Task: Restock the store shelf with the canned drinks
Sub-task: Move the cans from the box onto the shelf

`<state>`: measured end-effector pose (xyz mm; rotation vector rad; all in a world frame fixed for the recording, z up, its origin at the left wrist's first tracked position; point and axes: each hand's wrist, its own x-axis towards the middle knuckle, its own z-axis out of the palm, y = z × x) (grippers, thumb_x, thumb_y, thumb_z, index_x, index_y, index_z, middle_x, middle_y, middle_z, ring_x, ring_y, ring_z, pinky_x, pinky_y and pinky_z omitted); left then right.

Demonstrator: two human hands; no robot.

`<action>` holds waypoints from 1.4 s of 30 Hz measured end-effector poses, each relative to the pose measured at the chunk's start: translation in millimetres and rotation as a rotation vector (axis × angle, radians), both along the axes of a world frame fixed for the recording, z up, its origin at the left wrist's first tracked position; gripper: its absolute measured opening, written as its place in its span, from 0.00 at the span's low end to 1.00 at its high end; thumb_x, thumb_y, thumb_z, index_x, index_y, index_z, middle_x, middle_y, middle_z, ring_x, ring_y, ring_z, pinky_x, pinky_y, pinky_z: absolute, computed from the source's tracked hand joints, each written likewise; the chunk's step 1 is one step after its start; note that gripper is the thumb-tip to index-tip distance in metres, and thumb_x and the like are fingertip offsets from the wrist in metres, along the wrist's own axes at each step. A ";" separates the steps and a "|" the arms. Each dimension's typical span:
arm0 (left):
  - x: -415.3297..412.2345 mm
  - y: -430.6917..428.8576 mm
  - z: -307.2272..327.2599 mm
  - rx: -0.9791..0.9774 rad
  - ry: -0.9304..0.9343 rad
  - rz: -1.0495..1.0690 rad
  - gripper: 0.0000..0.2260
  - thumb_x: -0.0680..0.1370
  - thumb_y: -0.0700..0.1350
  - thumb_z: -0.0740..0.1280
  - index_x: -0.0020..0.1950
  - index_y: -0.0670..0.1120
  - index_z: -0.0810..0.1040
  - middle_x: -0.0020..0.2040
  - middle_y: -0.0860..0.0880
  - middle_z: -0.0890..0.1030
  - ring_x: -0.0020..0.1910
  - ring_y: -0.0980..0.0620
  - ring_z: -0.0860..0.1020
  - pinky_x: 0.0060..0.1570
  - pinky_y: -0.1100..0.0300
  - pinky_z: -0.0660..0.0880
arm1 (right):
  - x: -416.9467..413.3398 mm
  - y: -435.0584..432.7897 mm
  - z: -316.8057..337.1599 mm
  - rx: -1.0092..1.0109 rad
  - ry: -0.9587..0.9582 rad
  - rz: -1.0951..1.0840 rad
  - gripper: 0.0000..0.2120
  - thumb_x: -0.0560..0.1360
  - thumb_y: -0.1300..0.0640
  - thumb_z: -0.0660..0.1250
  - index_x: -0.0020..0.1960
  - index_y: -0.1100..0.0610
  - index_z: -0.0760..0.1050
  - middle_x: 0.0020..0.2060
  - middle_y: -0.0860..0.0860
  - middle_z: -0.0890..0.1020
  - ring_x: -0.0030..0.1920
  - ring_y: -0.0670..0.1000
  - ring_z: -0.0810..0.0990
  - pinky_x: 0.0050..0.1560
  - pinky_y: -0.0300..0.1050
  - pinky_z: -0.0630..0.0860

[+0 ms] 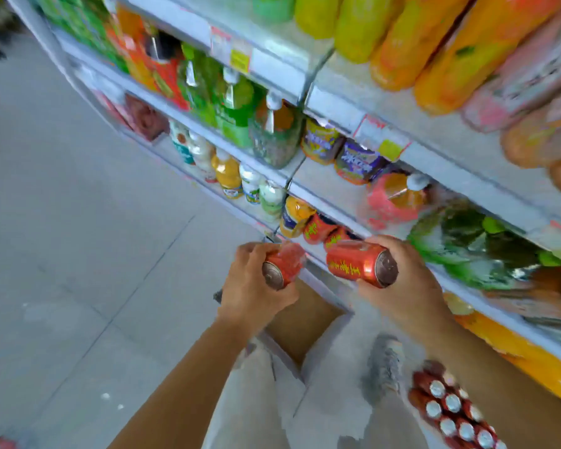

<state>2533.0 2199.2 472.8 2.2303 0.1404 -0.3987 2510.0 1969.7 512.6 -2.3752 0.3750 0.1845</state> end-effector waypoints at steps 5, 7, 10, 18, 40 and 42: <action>26.5 -10.0 154.9 0.014 -0.245 -0.264 0.30 0.65 0.53 0.76 0.65 0.58 0.71 0.57 0.59 0.73 0.57 0.56 0.75 0.52 0.65 0.69 | -31.3 -3.5 145.9 0.117 -0.244 -0.172 0.28 0.65 0.56 0.78 0.57 0.36 0.69 0.50 0.40 0.74 0.47 0.42 0.74 0.50 0.43 0.69; 29.2 -24.7 211.7 -0.010 -0.310 -0.343 0.31 0.64 0.58 0.75 0.64 0.60 0.68 0.56 0.60 0.74 0.56 0.58 0.76 0.53 0.62 0.73 | -46.6 -11.6 192.0 0.148 -0.328 -0.270 0.29 0.64 0.55 0.78 0.56 0.35 0.68 0.50 0.42 0.75 0.48 0.47 0.75 0.49 0.45 0.70; 23.5 -57.6 283.6 -0.103 -0.431 -0.415 0.32 0.60 0.65 0.74 0.60 0.63 0.66 0.53 0.60 0.78 0.53 0.60 0.78 0.52 0.59 0.76 | -67.4 -33.9 248.9 0.171 -0.548 -0.425 0.32 0.58 0.48 0.77 0.56 0.33 0.66 0.47 0.37 0.78 0.46 0.43 0.79 0.49 0.43 0.76; -4.9 -185.5 391.3 -0.370 -0.692 -0.557 0.25 0.60 0.62 0.71 0.55 0.61 0.72 0.48 0.60 0.80 0.49 0.59 0.79 0.48 0.54 0.76 | -109.7 -145.1 359.0 0.117 -0.899 -0.465 0.30 0.61 0.46 0.74 0.60 0.44 0.68 0.48 0.26 0.74 0.49 0.35 0.77 0.48 0.29 0.73; -46.1 -300.7 417.3 -0.346 -0.776 -0.194 0.25 0.62 0.59 0.73 0.56 0.56 0.74 0.47 0.62 0.81 0.46 0.66 0.79 0.44 0.71 0.73 | 11.5 -334.9 375.9 0.242 -0.613 -0.225 0.36 0.68 0.58 0.76 0.70 0.53 0.61 0.57 0.47 0.75 0.56 0.47 0.76 0.59 0.45 0.73; -45.3 -299.6 415.7 -0.343 -0.769 -0.190 0.23 0.63 0.57 0.74 0.56 0.56 0.74 0.46 0.62 0.81 0.46 0.65 0.79 0.44 0.71 0.73 | 12.8 -333.7 366.8 0.194 -0.606 -0.250 0.40 0.66 0.55 0.79 0.69 0.54 0.59 0.61 0.51 0.74 0.58 0.49 0.76 0.60 0.47 0.73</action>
